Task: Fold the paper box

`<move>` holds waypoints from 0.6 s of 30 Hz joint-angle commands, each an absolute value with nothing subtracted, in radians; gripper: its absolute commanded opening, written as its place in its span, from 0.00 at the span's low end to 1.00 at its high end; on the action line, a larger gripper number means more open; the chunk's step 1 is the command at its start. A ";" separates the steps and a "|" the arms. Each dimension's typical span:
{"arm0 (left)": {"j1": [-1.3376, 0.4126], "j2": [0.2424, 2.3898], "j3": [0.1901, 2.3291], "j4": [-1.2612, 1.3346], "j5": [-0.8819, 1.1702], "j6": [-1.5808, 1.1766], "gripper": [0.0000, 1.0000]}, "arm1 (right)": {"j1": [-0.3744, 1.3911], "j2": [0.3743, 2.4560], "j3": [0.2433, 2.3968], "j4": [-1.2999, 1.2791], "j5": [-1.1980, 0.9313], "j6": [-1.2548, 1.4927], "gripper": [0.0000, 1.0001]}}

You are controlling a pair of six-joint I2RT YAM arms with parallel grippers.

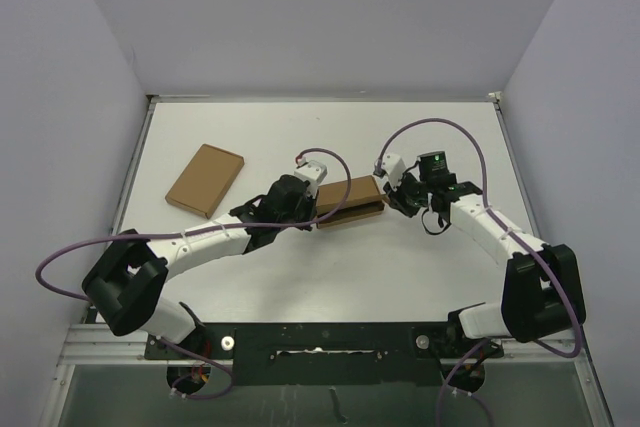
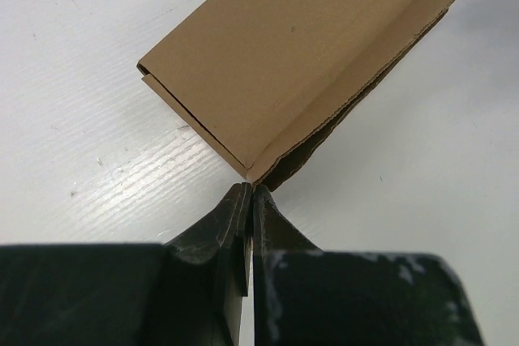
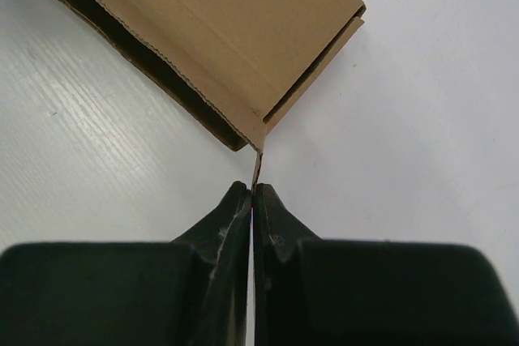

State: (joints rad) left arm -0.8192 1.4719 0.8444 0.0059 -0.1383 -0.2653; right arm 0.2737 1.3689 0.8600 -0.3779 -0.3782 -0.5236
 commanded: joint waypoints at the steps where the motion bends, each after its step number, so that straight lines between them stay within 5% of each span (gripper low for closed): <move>1: -0.825 1.487 0.864 0.062 -0.131 -0.312 0.01 | 0.274 1.372 0.839 -0.305 -0.429 -0.443 0.00; 18: -0.825 1.503 0.826 0.064 -0.094 -0.349 0.01 | 0.277 1.428 0.823 -0.315 -0.444 -0.414 0.00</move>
